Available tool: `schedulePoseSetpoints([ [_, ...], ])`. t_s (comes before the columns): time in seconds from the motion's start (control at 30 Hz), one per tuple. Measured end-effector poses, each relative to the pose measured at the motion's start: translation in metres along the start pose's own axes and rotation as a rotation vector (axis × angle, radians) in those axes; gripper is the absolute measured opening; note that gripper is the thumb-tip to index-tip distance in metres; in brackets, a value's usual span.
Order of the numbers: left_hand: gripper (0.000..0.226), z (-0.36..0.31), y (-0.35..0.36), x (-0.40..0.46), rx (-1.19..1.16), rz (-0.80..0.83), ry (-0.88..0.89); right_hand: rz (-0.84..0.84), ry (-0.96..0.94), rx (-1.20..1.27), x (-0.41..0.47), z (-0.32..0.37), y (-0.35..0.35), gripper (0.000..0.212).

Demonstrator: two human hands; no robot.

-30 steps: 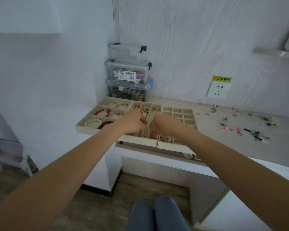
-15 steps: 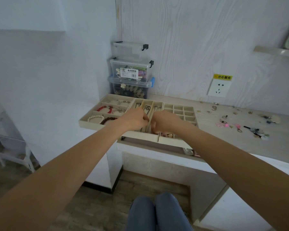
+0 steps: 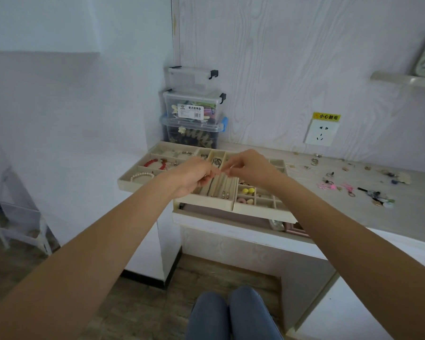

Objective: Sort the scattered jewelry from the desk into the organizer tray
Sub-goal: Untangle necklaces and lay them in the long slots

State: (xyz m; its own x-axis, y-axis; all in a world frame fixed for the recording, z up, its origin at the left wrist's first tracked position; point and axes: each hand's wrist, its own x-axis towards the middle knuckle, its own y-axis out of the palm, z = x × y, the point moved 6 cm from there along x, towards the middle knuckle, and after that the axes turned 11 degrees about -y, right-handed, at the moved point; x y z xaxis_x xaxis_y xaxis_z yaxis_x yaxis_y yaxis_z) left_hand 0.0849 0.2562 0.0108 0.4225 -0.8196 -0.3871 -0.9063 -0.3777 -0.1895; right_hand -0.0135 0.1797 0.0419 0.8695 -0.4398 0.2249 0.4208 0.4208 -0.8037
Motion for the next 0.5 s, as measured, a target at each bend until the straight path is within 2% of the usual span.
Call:
schedulePoseSetpoints([
  [0.13, 0.03, -0.008, 0.015, -0.002, -0.304, 0.108, -0.017, -0.025, -0.014, 0.012, -0.012, 0.001, -0.007, 0.018],
  [0.2, 0.032, -0.012, 0.027, -0.005, -0.372, 0.167, -0.017, -0.046, -0.017, 0.015, -0.017, 0.001, -0.013, 0.016],
  [0.37, 0.031, -0.021, 0.041, -0.015, -0.365, 0.156, 0.048, -0.159, -0.027, 0.03, -0.029, -0.004, -0.031, 0.011],
  [0.5, 0.026, -0.024, 0.052, -0.029, -0.339, 0.14, 0.088, -0.183, -0.014, 0.027, -0.04, -0.004, -0.044, 0.007],
])
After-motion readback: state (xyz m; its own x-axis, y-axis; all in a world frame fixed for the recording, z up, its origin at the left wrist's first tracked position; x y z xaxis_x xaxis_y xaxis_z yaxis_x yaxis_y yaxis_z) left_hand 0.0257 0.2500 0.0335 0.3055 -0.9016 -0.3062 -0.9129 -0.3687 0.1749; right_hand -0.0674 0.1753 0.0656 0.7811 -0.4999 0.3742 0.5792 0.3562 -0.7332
